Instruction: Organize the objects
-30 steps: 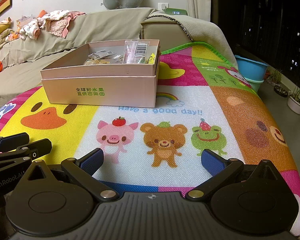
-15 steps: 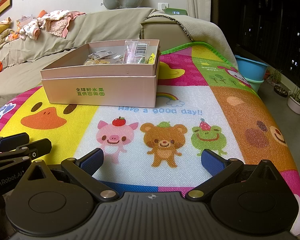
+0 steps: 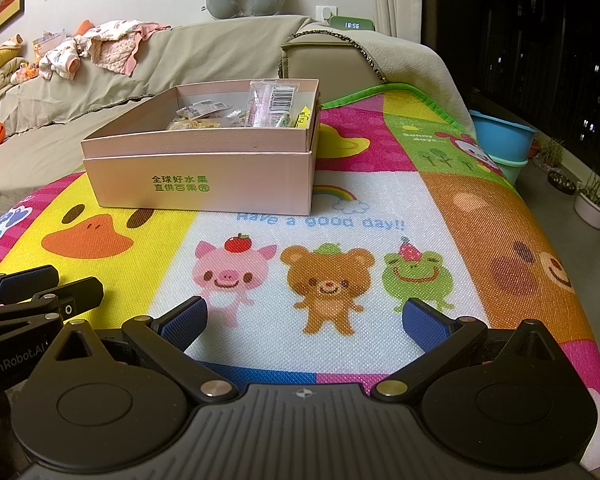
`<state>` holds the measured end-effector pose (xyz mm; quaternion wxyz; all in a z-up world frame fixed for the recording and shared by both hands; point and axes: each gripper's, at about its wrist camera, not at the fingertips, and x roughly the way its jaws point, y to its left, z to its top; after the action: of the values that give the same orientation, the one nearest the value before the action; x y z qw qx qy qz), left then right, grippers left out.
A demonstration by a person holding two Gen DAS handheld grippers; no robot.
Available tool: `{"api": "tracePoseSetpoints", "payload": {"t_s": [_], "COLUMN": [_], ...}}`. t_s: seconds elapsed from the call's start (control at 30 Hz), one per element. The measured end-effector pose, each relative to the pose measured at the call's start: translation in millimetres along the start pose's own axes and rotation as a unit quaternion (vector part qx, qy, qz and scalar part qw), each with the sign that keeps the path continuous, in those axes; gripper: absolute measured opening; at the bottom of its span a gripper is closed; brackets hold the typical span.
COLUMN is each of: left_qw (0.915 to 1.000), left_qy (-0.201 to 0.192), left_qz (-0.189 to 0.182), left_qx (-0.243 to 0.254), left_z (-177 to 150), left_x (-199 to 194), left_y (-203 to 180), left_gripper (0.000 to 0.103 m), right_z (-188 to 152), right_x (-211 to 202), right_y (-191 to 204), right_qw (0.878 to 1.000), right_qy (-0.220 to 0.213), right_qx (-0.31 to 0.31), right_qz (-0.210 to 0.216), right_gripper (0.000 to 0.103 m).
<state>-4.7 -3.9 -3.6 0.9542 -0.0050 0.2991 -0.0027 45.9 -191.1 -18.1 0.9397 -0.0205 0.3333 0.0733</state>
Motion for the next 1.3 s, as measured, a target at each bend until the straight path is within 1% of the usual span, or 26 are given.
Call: {"api": "tracePoseSetpoints", "payload": {"t_s": [1.3], "left_qw": [1.0], "left_qy": [0.0], "left_qz": [0.003], "left_qx": [0.004], "left_z": [-0.2], "left_x": [0.1], "left_y": [-1.5], "left_gripper": [0.049], "right_z": [-0.2], "right_x": [0.1], "right_y": [0.4], "right_qw": [1.0], "right_qy": [0.0], "right_qx": [0.0], "right_qz": [0.0], "right_gripper": [0.103]}}
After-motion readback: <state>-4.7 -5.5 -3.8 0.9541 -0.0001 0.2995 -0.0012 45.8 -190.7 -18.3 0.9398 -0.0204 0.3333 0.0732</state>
